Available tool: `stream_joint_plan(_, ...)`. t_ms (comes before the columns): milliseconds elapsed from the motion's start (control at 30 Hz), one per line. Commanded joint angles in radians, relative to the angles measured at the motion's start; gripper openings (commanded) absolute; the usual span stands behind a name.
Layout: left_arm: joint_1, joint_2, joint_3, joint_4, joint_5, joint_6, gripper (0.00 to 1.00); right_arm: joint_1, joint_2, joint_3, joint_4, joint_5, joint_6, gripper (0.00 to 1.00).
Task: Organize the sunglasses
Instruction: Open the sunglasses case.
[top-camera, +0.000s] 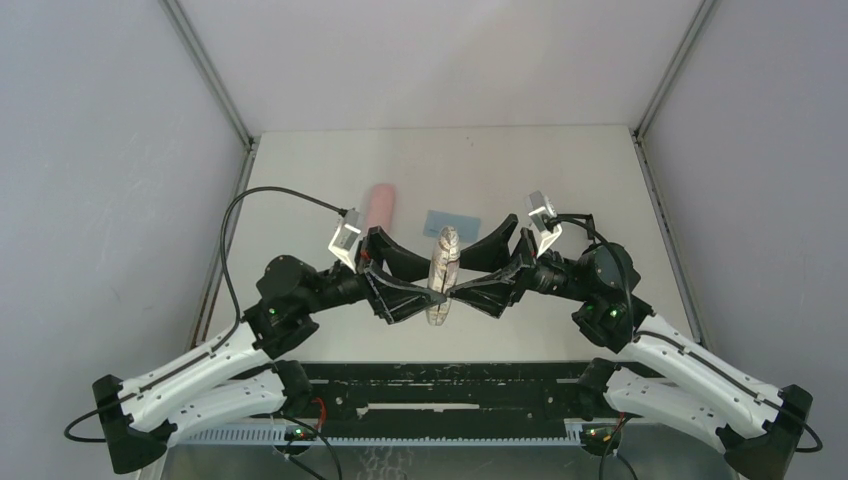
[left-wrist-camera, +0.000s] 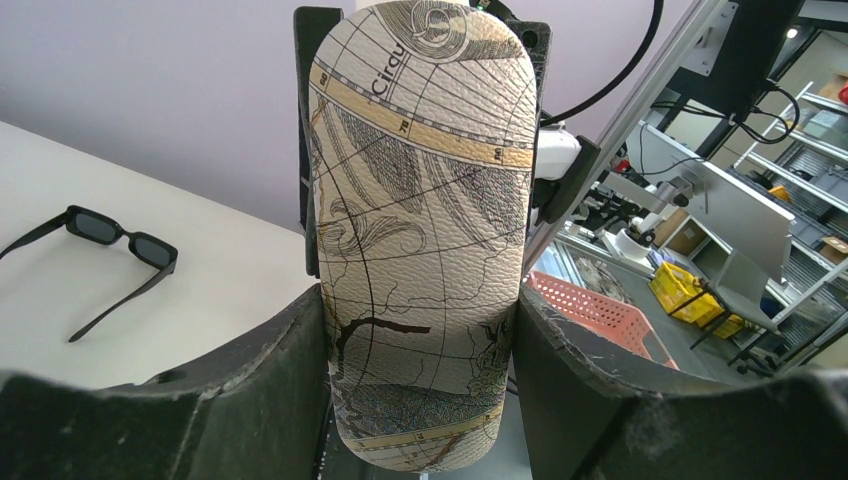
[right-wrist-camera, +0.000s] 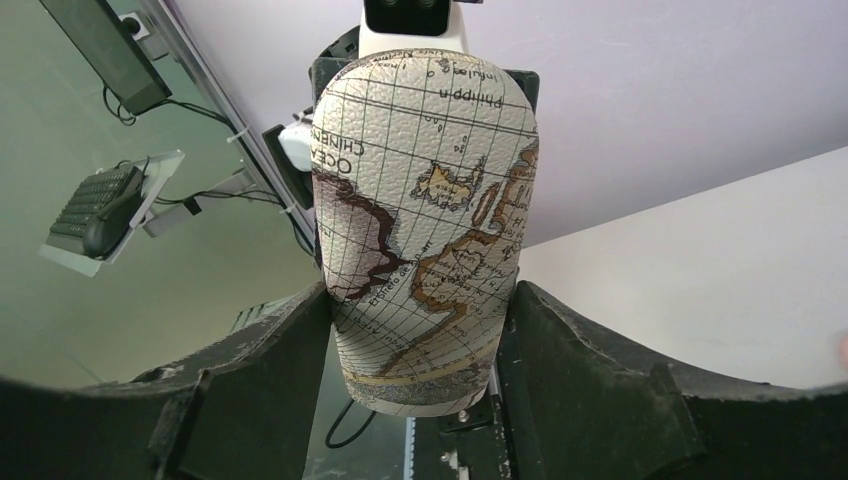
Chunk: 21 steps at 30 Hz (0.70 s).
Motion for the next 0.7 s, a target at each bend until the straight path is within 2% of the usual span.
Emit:
stream_joint_plan(0, -0.005, 0.000, 0.074, 0.060, 0.020, -0.014, 0.00, 0.010, -0.001, 0.037, 0.024, 0.007, -0.011, 0.66)
stream_joint_plan(200, -0.005, 0.003, 0.077, 0.060, 0.024, -0.014, 0.00, 0.010, -0.004, 0.037, 0.033, 0.001, -0.004, 0.69)
stream_joint_plan(367, -0.005, 0.008, 0.078, 0.060, 0.026, -0.015, 0.00, 0.010, -0.004, 0.037, 0.035, 0.001, -0.001, 0.67)
stream_joint_plan(533, -0.005, 0.010, 0.080, 0.060, 0.025, -0.016, 0.00, 0.010, -0.002, 0.037, 0.024, 0.011, -0.005, 0.53)
stream_joint_plan(633, -0.005, 0.007, 0.084, 0.055, 0.023, -0.016, 0.01, 0.010, -0.004, 0.037, 0.015, 0.015, -0.008, 0.40)
stream_joint_plan(667, -0.005, 0.006, 0.086, 0.051, 0.022, -0.014, 0.05, 0.010, -0.004, 0.036, 0.013, 0.013, -0.010, 0.34)
